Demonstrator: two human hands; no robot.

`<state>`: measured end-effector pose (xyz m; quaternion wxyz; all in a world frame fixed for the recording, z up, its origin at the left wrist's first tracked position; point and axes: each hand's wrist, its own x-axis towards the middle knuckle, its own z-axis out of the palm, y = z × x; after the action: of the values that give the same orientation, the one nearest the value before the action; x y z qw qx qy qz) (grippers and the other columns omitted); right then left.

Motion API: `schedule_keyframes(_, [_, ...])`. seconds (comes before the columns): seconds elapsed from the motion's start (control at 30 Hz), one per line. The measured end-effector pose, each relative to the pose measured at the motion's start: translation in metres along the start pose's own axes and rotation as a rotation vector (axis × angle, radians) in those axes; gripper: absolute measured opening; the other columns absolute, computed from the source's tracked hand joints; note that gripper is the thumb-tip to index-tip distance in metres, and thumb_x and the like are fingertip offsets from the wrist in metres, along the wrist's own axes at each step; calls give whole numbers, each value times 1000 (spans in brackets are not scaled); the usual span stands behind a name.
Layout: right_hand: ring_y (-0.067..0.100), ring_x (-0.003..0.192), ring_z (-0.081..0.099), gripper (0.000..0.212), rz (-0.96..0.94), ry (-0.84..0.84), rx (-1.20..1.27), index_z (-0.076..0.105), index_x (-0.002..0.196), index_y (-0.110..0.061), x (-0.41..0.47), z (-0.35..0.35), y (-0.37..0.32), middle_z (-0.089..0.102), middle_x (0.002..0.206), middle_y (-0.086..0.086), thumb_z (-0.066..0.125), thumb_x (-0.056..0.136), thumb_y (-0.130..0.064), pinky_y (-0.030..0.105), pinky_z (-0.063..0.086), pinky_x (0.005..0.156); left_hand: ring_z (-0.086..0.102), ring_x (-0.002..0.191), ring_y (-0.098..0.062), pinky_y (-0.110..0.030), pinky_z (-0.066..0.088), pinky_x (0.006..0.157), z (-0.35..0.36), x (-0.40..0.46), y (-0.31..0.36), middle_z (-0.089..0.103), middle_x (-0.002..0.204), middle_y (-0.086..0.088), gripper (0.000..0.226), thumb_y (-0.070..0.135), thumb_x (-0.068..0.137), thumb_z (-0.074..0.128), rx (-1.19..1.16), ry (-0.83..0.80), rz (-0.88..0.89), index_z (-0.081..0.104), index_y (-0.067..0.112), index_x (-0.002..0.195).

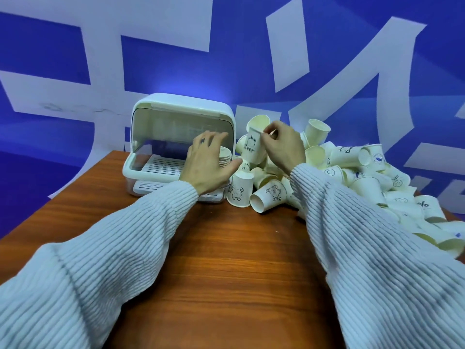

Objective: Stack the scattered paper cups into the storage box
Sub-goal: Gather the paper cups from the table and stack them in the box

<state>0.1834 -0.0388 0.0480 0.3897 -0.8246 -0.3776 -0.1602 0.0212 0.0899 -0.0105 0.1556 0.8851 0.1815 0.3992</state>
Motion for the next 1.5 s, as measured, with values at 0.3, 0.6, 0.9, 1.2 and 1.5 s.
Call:
schedule_keyframes(0.3, [12,68,61,21,-28,-76,362,70,96,-23,-51,-32,-9,65,70,-9,62,95,-42,31,49,67,56,123,-33,-45,47,96,-7,0,49,56,139,-11,101,45,82,72,-208,-38,-61,9,27,158])
schedule_keyframes(0.6, [28,100,68,41,273,-426,-318,70,108,-15,-64,-3,43,74,102,8,69,82,-47,34,49,78,51,131,-33,-46,44,102,-29,-15,39,49,148,-12,102,44,83,74,-168,-3,-76,8,26,159])
schedule_keyframes(0.9, [22,56,64,26,483,-487,48,56,94,-14,-75,-11,41,72,77,11,80,87,-20,28,53,47,51,130,-35,-48,43,101,-42,-24,31,48,148,-14,99,48,84,73,-165,22,-150,9,27,157])
schedule_keyframes(1.2, [14,54,42,19,572,-402,236,62,95,-10,-71,-53,37,54,77,6,78,85,-15,25,29,50,47,134,-35,-47,40,104,-50,-21,29,46,151,-15,88,60,91,61,-231,72,-226,16,22,155])
schedule_keyframes(1.5, [13,71,63,7,92,-153,398,64,87,-16,-47,-62,-24,70,85,3,70,91,-18,29,49,64,49,131,-33,-42,39,104,-63,-10,16,49,147,-15,75,55,94,58,-368,264,-410,25,19,151])
